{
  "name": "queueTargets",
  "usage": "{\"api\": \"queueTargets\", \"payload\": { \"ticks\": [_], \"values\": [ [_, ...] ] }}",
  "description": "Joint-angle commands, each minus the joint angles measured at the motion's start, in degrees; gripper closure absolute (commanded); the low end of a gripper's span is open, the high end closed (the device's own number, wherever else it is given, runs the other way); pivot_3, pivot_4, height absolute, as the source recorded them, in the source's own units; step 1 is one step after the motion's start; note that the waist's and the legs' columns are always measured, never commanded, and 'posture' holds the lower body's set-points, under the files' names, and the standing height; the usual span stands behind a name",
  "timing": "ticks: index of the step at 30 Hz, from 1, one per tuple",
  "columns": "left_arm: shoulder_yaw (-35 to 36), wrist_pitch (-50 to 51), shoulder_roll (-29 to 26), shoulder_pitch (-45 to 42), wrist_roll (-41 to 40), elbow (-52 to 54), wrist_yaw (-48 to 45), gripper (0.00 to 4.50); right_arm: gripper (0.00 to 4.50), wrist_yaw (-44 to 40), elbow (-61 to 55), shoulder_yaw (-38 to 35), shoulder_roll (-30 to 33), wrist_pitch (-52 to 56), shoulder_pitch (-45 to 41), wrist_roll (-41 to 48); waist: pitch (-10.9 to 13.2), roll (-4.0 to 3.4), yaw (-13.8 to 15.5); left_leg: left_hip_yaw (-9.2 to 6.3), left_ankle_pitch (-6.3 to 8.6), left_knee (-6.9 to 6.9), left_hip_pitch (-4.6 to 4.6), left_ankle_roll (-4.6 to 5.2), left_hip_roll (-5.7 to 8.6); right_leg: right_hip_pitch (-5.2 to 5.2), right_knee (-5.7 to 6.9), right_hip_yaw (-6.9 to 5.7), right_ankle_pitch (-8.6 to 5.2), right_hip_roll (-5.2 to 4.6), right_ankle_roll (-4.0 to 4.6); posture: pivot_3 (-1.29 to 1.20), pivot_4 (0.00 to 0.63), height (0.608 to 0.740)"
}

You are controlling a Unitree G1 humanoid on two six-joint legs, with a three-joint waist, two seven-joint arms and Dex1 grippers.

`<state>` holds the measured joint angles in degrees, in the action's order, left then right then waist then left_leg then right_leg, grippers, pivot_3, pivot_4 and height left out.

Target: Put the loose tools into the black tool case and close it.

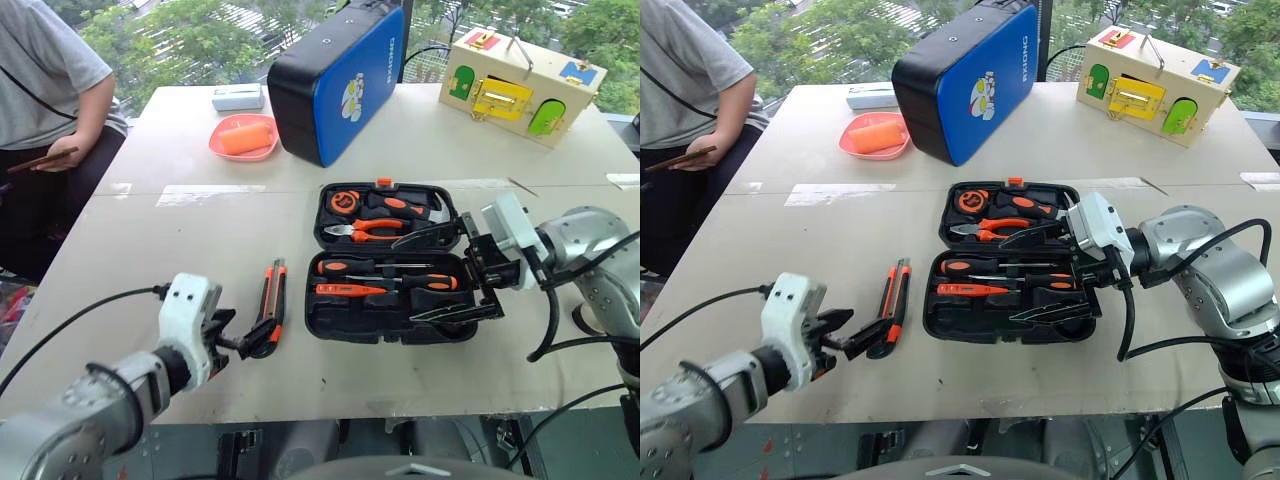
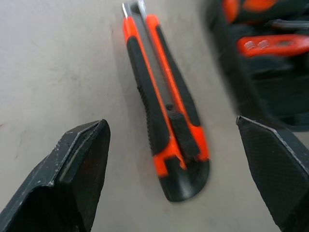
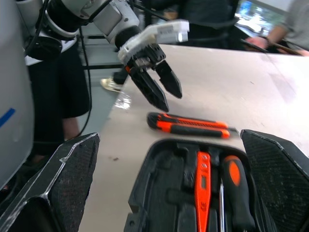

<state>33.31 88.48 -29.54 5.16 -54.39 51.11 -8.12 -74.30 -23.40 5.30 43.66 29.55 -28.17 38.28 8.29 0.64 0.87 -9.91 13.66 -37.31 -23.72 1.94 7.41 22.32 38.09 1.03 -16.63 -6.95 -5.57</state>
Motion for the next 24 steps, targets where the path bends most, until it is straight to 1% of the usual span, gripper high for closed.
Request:
{"api": "queueTargets", "payload": {
  "ticks": [1, 2, 3, 6, 8, 10, 11, 13, 14, 15, 17, 18, 21, 24],
  "values": [
    [-7.7, 4.0, -1.1, -6.1, 5.3, -6.4, 4.9, 0.03, 0.0, 3.5, -4.4, -3.2, 0.7, 0.8, 1.8, 1.2, 0.0, 0.01, -0.2, 0.05, 0.0, 0.0, 0.02, 0.0, 0.0, -0.01, 0.01, 0.05, 0.0, 0.0, 0.0, 0.0, 0.15, 0.735],
    [-10.1, 4.0, -1.1, -7.7, 6.7, -8.3, 5.5, 0.03, 0.0, 4.5, -5.0, -3.5, 0.7, 1.2, 2.3, 1.4, 0.0, 0.0, -0.2, 0.06, 0.0, 0.0, 0.02, 0.0, 0.0, 0.0, 0.0, 0.08, 0.0, 0.01, 0.0, 0.0, 0.15, 0.735],
    [-11.6, 4.0, 0.1, -9.1, 7.2, -10.5, 6.1, 0.03, 0.0, 5.3, -5.6, -4.0, 0.8, 1.5, 2.8, 1.8, 0.0, -0.01, -0.1, 0.07, 0.0, 0.0, 0.03, 0.0, 0.0, 0.0, 0.01, 0.08, 0.0, 0.0, 0.0, 0.0, 0.15, 0.735],
    [-13.0, 4.0, 2.8, -11.4, 6.6, -14.3, 6.6, 0.03, 0.0, 6.4, -6.7, -4.4, 1.0, 1.8, 3.7, 2.2, -0.2, -0.34, 0.5, 0.07, 0.0, 0.0, 0.08, 0.01, 0.03, -0.03, -0.01, 0.06, 0.01, 0.0, -0.01, 0.0, 0.15, 0.735],
    [-15.1, 4.0, 1.8, -11.8, 7.3, -14.5, 6.5, 0.55, 0.0, 7.0, -7.3, -4.6, 1.2, 2.0, 4.0, 2.5, -0.2, -0.41, 0.9, 0.04, 0.0, 0.0, 0.1, 0.01, 0.05, -0.04, 0.02, 0.04, 0.03, -0.02, -0.05, 0.0, 0.15, 0.735],
    [-16.3, 4.0, 1.0, -11.6, 8.7, -15.0, 6.3, 0.78, 0.0, 7.5, -7.6, -5.0, 1.5, 2.2, 4.4, 2.8, -0.3, -0.46, 1.3, 0.03, 0.0, 0.0, 0.11, 0.01, 0.05, -0.04, 0.05, 0.05, 0.05, -0.05, -0.07, 0.0, 0.15, 0.735],
    [-16.4, 4.0, 0.9, -11.6, 9.4, -15.2, 6.3, 1.35, 0.0, 7.6, -7.6, -5.1, 1.6, 2.2, 4.5, 2.9, -0.3, -0.48, 1.5, 0.05, 0.0, 0.0, 0.14, 0.01, 0.05, -0.07, 0.05, 0.08, 0.07, -0.04, -0.09, 0.0, 0.15, 0.735],
    [-16.4, 4.0, 0.1, -12.0, 10.6, -15.5, 5.3, 2.11, 0.0, 7.7, -7.5, -5.3, 1.8, 2.1, 4.8, 2.9, -0.3, -0.48, 1.5, 0.05, 0.0, -0.01, 0.22, 0.01, 0.1, -0.17, 0.03, 0.08, 0.08, -0.03, -0.11, 0.0, 0.15, 0.735],
    [-16.2, 4.0, -0.3, -12.0, 10.8, -15.5, 4.8, 2.61, 0.0, 7.8, -7.4, -5.4, 1.8, 2.0, 4.9, 2.9, -0.3, -0.49, 1.5, 0.05, 0.0, -0.01, 0.21, 0.01, 0.1, -0.17, 0.02, 0.08, 0.08, -0.03, -0.11, 0.0, 0.15, 0.735],
    [-16.0, 4.0, -0.8, -12.1, 10.7, -15.4, 4.0, 2.92, 0.0, 7.7, -7.2, -5.5, 1.8, 1.8, 5.0, 2.8, -0.3, -0.5, 1.4, 0.05, 0.0, 0.0, 0.23, 0.01, 0.1, -0.17, 0.02, 0.08, 0.08, -0.04, -0.11, 0.0, 0.15, 0.735],
    [-16.0, 4.0, -2.0, -12.4, 10.8, -14.9, 2.6, 2.94, 0.0, 7.6, -7.0, -5.5, 1.7, 1.6, 5.1, 2.7, -0.3, -0.51, 1.3, 0.05, 0.0, 0.06, 0.25, 0.01, 0.07, -0.15, 0.02, 0.09, 0.08, -0.05, -0.11, 0.0, 0.15, 0.735],
    [-15.5, 4.0, -3.9, -12.9, 10.4, -14.5, 1.0, 2.94, 0.0, 7.5, -6.8, -5.5, 1.7, 1.4, 5.2, 2.6, -0.3, -0.51, 1.2, 0.05, 0.0, 0.1, 0.26, 0.01, 0.06, -0.14, 0.02, 0.1, 0.08, -0.05, -0.11, 0.0, 0.15, 0.735],
    [-12.9, 1.8, -11.1, -14.8, 8.4, -15.0, -5.8, 2.94, 0.0, 7.2, -6.4, -5.6, 1.7, 1.0, 5.6, 2.4, -0.3, -0.41, 0.7, 0.03, 0.0, 0.14, 0.22, 0.0, 0.02, -0.1, -0.01, 0.08, 0.08, -0.02, -0.11, 0.0, 0.15, 0.735],
    [-11.1, -4.9, -20.9, -16.8, 5.8, -17.6, -17.9, 2.94, 0.0, 6.2, -5.8, -5.8, 2.6, 0.4, 6.3, 2.1, -0.2, -0.31, 0.0, 0.03, -0.02, 0.14, -0.02, -0.02, -0.01, 0.18, 0.03, 0.11, 0.08, 0.02, -0.1, 0.0, 0.15, 0.735]
  ]
}}
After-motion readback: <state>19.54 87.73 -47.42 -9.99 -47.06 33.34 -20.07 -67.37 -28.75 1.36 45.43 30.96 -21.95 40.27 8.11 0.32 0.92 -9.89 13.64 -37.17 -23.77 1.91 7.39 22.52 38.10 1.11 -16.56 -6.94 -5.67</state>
